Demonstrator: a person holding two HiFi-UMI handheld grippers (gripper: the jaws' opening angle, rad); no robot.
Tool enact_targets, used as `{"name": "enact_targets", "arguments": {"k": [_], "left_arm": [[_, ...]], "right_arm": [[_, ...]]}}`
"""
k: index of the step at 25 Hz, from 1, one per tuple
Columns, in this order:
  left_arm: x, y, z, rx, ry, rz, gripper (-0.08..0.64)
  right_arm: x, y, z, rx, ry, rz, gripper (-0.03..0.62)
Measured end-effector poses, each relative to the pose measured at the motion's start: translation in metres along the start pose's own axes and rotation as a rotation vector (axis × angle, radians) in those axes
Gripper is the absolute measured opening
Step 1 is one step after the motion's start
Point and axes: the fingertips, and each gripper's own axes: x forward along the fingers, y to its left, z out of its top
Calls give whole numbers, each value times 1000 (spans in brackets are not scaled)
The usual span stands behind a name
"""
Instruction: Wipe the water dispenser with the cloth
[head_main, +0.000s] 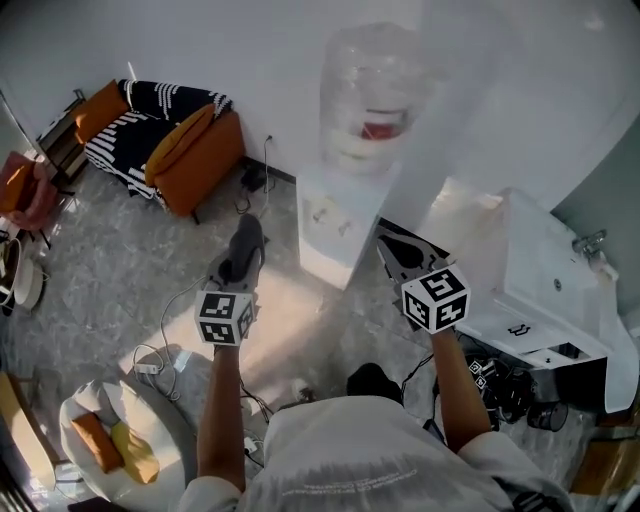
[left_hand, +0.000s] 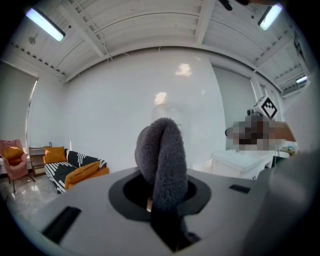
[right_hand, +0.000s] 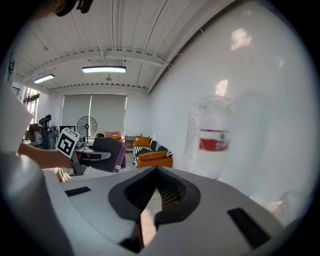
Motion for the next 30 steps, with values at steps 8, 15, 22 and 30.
{"name": "enact_targets", "arguments": {"k": [8, 15, 22, 30], "left_arm": [[96, 20, -32, -84, 59, 3, 72], [204, 39, -79, -176, 144, 43, 72], [298, 61, -146, -245, 246, 79, 72], [359, 81, -184, -294, 253, 100, 72]], "right_arm": [[85, -56, -26, 39, 50, 98, 14], [151, -108, -63, 81, 146, 159, 14], [196, -140, -114, 96, 258, 128, 14], [210, -164, -150, 172, 321, 77, 14]]}}
